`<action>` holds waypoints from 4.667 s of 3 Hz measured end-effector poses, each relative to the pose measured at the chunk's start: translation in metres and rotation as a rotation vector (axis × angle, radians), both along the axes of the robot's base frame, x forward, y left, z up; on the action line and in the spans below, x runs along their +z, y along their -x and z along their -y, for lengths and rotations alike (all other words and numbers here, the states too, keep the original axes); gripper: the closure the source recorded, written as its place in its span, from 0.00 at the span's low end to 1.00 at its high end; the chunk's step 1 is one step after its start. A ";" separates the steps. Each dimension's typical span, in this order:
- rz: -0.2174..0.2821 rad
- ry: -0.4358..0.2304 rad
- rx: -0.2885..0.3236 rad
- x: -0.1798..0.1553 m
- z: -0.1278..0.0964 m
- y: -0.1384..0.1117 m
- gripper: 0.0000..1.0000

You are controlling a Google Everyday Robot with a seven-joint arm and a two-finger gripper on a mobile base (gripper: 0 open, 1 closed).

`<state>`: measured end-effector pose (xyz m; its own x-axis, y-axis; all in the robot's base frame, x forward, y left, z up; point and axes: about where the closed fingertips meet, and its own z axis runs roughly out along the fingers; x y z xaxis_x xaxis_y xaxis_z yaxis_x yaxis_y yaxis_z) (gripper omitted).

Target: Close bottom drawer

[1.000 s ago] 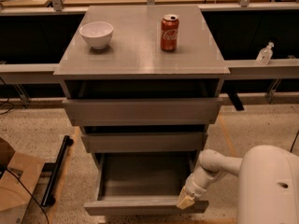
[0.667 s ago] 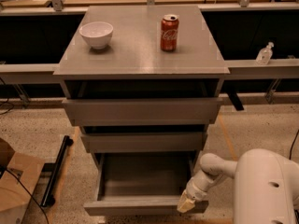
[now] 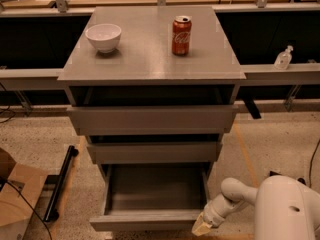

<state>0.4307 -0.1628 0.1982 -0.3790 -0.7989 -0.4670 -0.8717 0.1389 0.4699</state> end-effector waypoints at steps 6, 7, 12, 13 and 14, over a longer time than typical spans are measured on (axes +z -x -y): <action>0.417 -0.146 -0.072 -0.019 -0.021 -0.116 1.00; 0.480 -0.200 -0.053 -0.019 -0.043 -0.136 1.00; 0.726 -0.257 -0.060 0.004 -0.066 -0.220 1.00; 0.832 -0.229 -0.104 0.001 -0.057 -0.248 1.00; 0.833 -0.229 -0.105 0.001 -0.057 -0.247 1.00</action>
Offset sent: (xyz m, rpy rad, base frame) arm 0.0640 -0.0164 -0.0416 0.0500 -0.2871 -0.0862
